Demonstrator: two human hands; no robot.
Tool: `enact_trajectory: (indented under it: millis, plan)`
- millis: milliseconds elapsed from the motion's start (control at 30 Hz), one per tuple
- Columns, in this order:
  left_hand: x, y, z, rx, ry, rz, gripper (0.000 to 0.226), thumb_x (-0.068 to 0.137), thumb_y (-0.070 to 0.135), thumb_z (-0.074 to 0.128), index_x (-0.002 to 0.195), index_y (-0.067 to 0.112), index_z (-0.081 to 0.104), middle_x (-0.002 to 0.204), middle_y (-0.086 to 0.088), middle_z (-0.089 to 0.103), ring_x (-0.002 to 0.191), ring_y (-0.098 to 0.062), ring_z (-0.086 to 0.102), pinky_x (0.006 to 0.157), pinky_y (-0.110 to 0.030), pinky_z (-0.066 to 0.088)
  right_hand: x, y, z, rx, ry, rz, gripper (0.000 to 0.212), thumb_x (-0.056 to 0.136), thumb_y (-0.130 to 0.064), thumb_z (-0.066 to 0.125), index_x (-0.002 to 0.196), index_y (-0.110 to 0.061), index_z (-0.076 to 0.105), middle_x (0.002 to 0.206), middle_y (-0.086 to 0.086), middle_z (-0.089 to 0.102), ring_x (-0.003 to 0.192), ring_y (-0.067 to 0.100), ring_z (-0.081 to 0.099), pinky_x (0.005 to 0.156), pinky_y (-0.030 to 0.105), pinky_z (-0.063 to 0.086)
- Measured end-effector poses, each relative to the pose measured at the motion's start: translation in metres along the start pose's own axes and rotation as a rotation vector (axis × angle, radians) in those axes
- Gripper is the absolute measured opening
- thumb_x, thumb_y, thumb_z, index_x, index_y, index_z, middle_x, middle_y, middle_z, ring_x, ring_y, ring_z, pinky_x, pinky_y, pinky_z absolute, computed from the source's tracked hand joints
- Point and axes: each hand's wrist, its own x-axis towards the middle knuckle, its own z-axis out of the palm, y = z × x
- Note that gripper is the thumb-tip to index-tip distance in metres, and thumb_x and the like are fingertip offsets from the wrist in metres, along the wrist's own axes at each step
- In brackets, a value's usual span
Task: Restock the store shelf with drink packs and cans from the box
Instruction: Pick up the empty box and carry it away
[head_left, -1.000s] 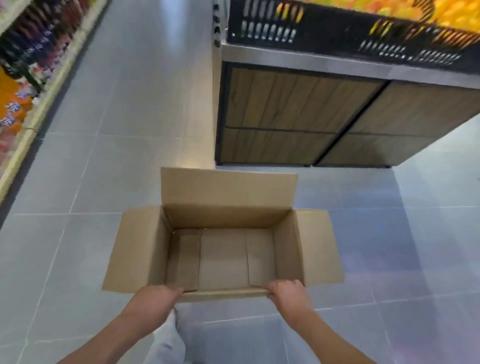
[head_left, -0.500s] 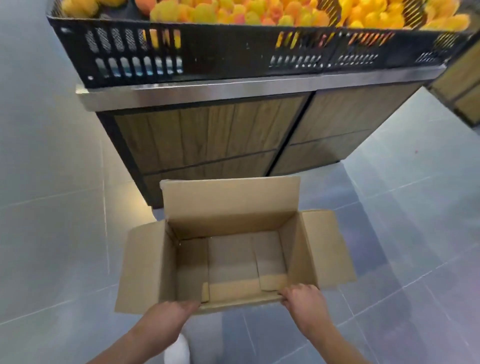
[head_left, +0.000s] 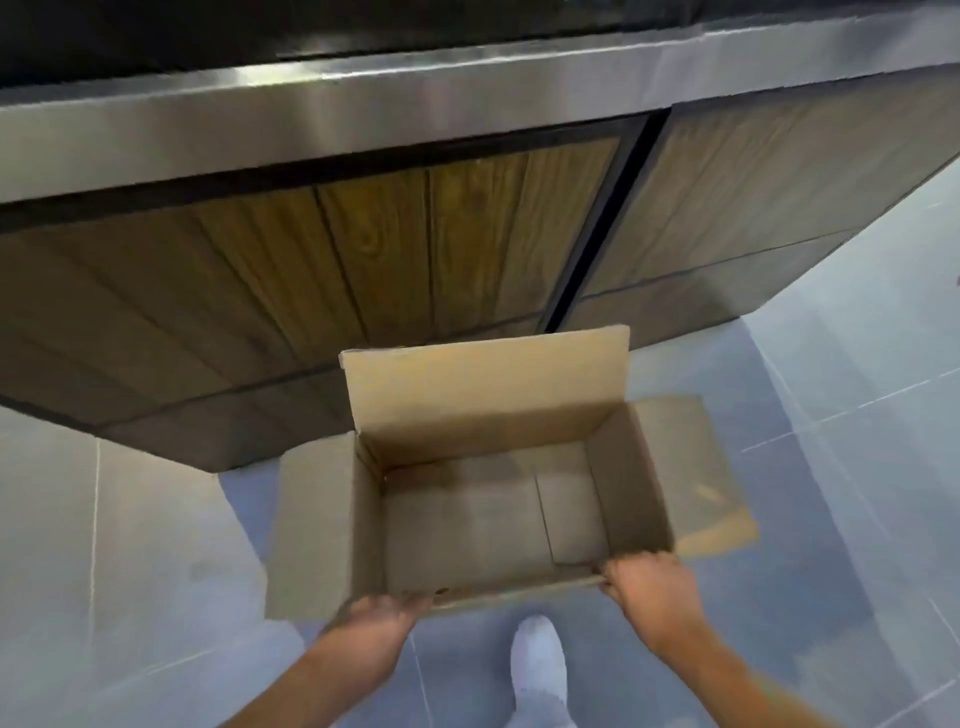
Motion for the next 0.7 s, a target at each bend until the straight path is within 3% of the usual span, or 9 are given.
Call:
enact_trajectory:
  millis: [67,100,133,167,233,300,467,700]
  plan:
    - [0.047,0.003,0.001,0.12,-0.076,-0.026,0.029,0.06,0.041,0.076,0.088,0.042,0.078,0.06,0.015,0.067,0.049,0.003,0.062,0.048,-0.006,0.04,0.054,0.028,0.017,0.007,0.081,-0.01,0.018,0.089,-0.046,0.067,0.103,-0.038,0.074,0.097,0.004,0.076,0.095,0.018,0.071,0.081,0.028,0.051]
    - [0.069,0.003,0.009,0.126,-0.131,-0.009,0.045,0.042,0.036,0.088,0.087,0.035,0.08,0.055,0.012,0.066,0.042,-0.001,0.06,0.043,-0.007,0.041,0.077,0.039,0.026,-0.004,0.06,-0.018,0.022,0.093,-0.047,0.06,0.11,-0.039,0.071,0.102,0.002,0.075,0.101,0.017,0.069,0.087,0.029,0.049]
    - [0.093,0.006,0.023,0.089,-0.186,0.014,0.061,0.039,0.028,0.091,0.099,0.028,0.08,0.061,0.007,0.071,0.047,-0.007,0.065,0.045,-0.012,0.048,0.103,0.051,0.041,-0.027,0.031,-0.062,0.029,0.098,-0.047,0.048,0.12,-0.038,0.065,0.11,-0.001,0.073,0.109,0.017,0.065,0.093,0.031,0.045]
    - [0.118,0.005,0.032,0.045,-0.216,-0.016,0.066,0.055,0.024,0.086,0.12,0.025,0.071,0.079,0.001,0.076,0.063,-0.014,0.072,0.055,-0.019,0.055,0.125,0.064,0.052,-0.052,0.002,-0.084,0.034,0.101,-0.046,0.04,0.127,-0.036,0.059,0.115,-0.003,0.071,0.115,0.018,0.062,0.097,0.033,0.042]
    - [0.167,-0.003,0.048,0.014,-0.171,-0.094,0.064,0.09,0.014,0.051,0.15,0.032,0.038,0.119,-0.002,0.071,0.101,-0.023,0.07,0.085,-0.033,0.053,0.172,0.085,0.069,-0.078,-0.006,-0.1,0.035,0.101,-0.047,0.038,0.129,-0.036,0.055,0.115,-0.005,0.07,0.116,0.017,0.061,0.097,0.033,0.041]
    - [0.207,-0.01,0.065,-0.032,-0.142,-0.106,0.067,0.093,0.009,0.037,0.154,0.037,0.026,0.131,0.002,0.064,0.11,-0.024,0.065,0.092,-0.036,0.049,0.209,0.102,0.084,-0.084,0.02,-0.088,0.033,0.099,-0.05,0.041,0.125,-0.037,0.058,0.11,-0.007,0.072,0.11,0.014,0.064,0.093,0.031,0.042]
    - [0.274,-0.021,0.093,-0.002,-0.146,-0.151,0.063,0.095,0.01,0.037,0.152,0.037,0.031,0.129,-0.001,0.065,0.112,-0.023,0.064,0.095,-0.036,0.049,0.263,0.121,0.113,-0.083,0.036,-0.061,0.031,0.097,-0.053,0.043,0.118,-0.038,0.061,0.104,-0.009,0.073,0.102,0.012,0.067,0.087,0.029,0.044]
    - [0.293,-0.006,0.108,-0.152,-0.17,-0.252,0.061,0.095,0.01,0.039,0.15,0.037,0.035,0.134,0.002,0.06,0.116,-0.023,0.061,0.097,-0.037,0.051,0.282,0.124,0.129,-0.047,-0.027,-0.079,0.032,0.1,-0.045,0.043,0.128,-0.038,0.056,0.118,-0.012,0.067,0.115,0.012,0.059,0.1,0.029,0.038]
